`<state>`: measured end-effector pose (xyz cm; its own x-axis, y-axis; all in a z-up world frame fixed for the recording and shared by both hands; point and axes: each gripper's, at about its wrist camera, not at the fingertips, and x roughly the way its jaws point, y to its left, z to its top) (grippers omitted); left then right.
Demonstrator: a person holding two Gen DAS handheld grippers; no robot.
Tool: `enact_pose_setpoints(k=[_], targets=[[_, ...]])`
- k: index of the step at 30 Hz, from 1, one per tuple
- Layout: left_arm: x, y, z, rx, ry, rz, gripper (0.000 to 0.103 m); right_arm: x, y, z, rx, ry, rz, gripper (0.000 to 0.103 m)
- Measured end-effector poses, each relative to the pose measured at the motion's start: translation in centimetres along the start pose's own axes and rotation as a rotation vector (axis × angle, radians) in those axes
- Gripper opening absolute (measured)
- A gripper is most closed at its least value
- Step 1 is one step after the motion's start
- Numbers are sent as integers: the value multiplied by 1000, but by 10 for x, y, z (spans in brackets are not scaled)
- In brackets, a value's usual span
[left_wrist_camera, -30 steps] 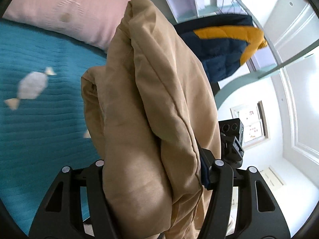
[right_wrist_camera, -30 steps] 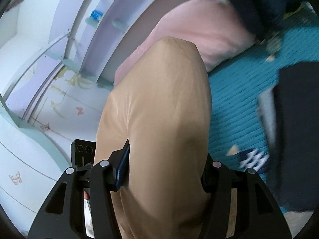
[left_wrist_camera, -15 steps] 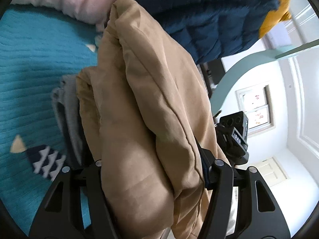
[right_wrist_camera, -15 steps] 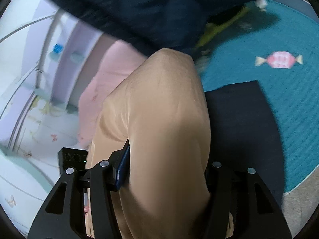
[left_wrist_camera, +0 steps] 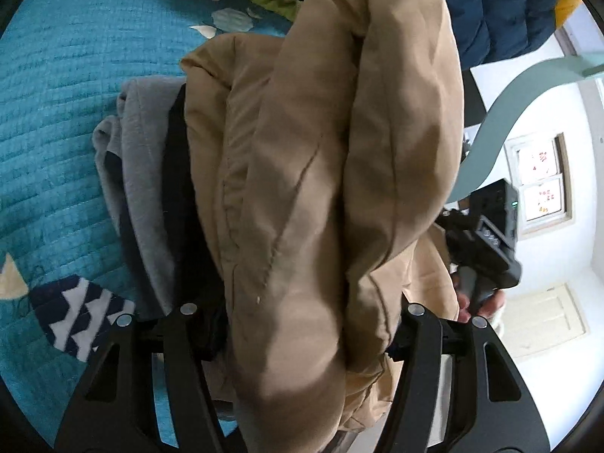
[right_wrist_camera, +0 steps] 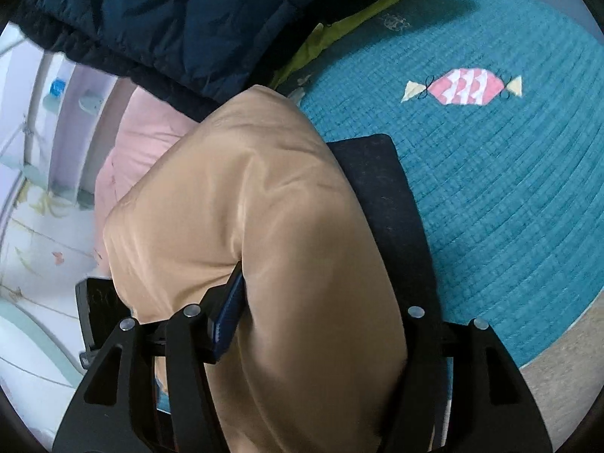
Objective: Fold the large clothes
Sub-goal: 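Carry the folded tan jacket with both tools toward the clothes stack, then lower the tan jacket onto the dark clothes stack and open both tools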
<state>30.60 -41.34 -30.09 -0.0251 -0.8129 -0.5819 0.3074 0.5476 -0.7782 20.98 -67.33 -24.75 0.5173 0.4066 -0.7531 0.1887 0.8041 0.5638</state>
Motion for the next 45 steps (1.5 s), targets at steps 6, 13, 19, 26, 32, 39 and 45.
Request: enact_pose_setpoints(k=[6, 13, 19, 26, 32, 39, 45], targets=[[-27, -13, -9, 97, 1, 140, 63, -36, 20, -3, -143, -36, -225, 56], [-63, -42, -25, 221, -109, 384, 63, -85, 12, -13, -112, -139, -305, 53], [-84, -81, -32, 328, -259, 581, 63, -103, 38, -31, -137, -198, -295, 53], [-105, -129, -36, 366, -375, 623, 63, -97, 75, -36, -199, -206, -270, 52], [-78, -145, -51, 399, -339, 618, 63, -63, 68, -48, -158, -140, -247, 33], [-26, -106, -58, 353, -201, 666, 33, -28, 47, -62, -112, -60, -295, 23], [0, -66, -56, 321, -165, 669, 32, -3, 32, -65, -102, -13, -298, 20]])
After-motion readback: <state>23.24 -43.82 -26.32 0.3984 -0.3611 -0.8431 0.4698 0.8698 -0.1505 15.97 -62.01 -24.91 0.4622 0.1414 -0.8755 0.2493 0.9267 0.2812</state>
